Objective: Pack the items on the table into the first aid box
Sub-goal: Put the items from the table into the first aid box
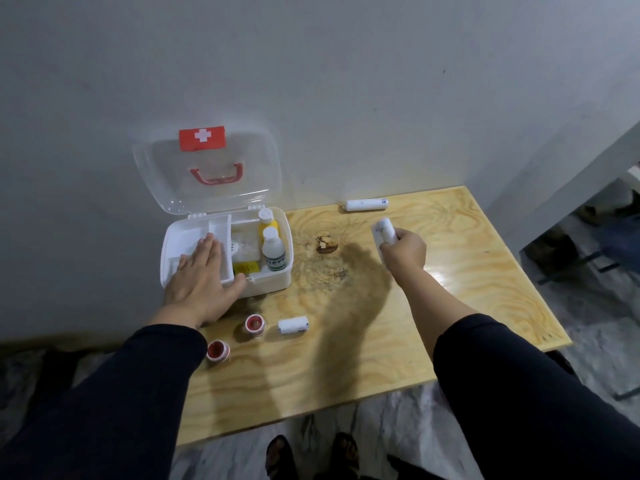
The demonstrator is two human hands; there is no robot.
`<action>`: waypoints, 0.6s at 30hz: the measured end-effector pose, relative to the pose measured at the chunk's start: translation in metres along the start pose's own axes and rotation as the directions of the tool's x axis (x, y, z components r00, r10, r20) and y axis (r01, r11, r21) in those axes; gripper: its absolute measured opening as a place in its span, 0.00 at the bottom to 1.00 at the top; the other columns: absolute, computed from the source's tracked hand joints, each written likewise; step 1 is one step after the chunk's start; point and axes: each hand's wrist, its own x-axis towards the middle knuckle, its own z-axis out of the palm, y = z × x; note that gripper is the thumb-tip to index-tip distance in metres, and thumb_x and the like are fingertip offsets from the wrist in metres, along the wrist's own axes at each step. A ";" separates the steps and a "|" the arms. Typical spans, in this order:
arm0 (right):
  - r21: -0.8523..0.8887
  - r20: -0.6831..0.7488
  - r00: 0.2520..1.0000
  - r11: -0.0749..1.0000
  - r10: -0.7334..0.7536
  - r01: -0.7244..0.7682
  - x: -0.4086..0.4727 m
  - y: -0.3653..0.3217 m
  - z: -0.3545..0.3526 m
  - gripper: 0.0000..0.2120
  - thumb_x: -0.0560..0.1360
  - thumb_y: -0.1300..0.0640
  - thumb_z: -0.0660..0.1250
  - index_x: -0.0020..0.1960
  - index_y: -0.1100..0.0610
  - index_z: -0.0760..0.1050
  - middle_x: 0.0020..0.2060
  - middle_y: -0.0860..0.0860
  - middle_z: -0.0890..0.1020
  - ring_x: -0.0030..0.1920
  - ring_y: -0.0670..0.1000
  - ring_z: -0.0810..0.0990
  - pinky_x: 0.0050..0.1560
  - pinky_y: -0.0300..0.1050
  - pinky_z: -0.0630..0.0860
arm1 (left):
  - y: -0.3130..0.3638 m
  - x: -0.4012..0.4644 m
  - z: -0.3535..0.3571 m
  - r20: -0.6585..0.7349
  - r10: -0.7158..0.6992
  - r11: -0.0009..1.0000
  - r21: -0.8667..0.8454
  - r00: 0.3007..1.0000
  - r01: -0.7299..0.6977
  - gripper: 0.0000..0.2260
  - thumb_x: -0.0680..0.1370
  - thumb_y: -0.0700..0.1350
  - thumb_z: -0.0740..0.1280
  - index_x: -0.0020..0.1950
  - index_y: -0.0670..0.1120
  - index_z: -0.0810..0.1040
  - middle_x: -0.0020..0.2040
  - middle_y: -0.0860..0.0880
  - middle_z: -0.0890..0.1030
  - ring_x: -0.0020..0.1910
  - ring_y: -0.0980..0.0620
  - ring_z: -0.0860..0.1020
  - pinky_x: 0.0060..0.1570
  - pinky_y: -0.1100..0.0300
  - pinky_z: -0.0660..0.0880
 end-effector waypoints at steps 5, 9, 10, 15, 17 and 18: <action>0.343 0.186 0.979 0.939 -0.088 0.019 -0.029 -0.059 -0.002 0.06 0.71 0.65 0.68 0.47 0.59 0.78 0.39 0.53 0.78 0.42 0.54 0.77 0.40 0.45 0.76 | -0.002 0.000 -0.011 0.039 0.017 1.000 0.007 0.999 -0.018 0.38 0.79 0.63 0.54 0.80 0.44 0.44 0.80 0.48 0.41 0.79 0.51 0.43 0.77 0.50 0.43; 0.472 0.364 0.894 0.879 -0.259 0.063 -0.061 -0.102 0.004 0.09 0.72 0.65 0.69 0.52 0.61 0.78 0.44 0.57 0.80 0.44 0.57 0.80 0.49 0.55 0.79 | -0.005 -0.007 -0.019 -0.001 0.000 1.000 -0.015 1.000 0.000 0.41 0.77 0.67 0.55 0.80 0.43 0.45 0.80 0.46 0.43 0.79 0.49 0.45 0.77 0.48 0.43; 0.475 0.399 0.870 0.877 -0.290 0.075 -0.069 -0.110 0.008 0.08 0.72 0.64 0.69 0.52 0.60 0.78 0.44 0.57 0.81 0.44 0.56 0.80 0.49 0.55 0.79 | -0.007 -0.010 -0.019 -0.001 -0.018 1.000 -0.020 1.000 0.018 0.43 0.76 0.68 0.54 0.80 0.42 0.44 0.80 0.46 0.43 0.79 0.48 0.45 0.77 0.48 0.43; 0.421 0.521 0.793 0.903 -0.315 0.081 -0.111 -0.137 0.048 0.13 0.74 0.64 0.69 0.58 0.59 0.76 0.46 0.53 0.82 0.45 0.51 0.81 0.46 0.47 0.81 | -0.009 -0.015 -0.018 0.054 -0.128 0.983 -0.122 0.990 0.134 0.46 0.73 0.71 0.56 0.80 0.45 0.44 0.80 0.47 0.44 0.79 0.44 0.48 0.74 0.46 0.55; 0.365 0.532 0.789 0.924 -0.308 0.114 -0.123 -0.140 0.066 0.13 0.74 0.63 0.68 0.58 0.58 0.75 0.47 0.54 0.81 0.45 0.53 0.81 0.46 0.48 0.81 | -0.008 -0.016 -0.016 0.059 -0.128 0.982 -0.132 0.990 0.134 0.45 0.74 0.71 0.56 0.80 0.46 0.43 0.80 0.48 0.44 0.79 0.45 0.47 0.74 0.47 0.55; 0.338 0.522 0.792 0.929 -0.318 0.150 -0.126 -0.140 0.074 0.12 0.74 0.63 0.67 0.57 0.58 0.76 0.46 0.55 0.81 0.45 0.55 0.81 0.46 0.50 0.81 | -0.009 -0.016 -0.015 0.051 -0.127 0.982 -0.138 0.991 0.133 0.45 0.73 0.71 0.55 0.79 0.46 0.42 0.80 0.48 0.44 0.79 0.45 0.47 0.74 0.47 0.55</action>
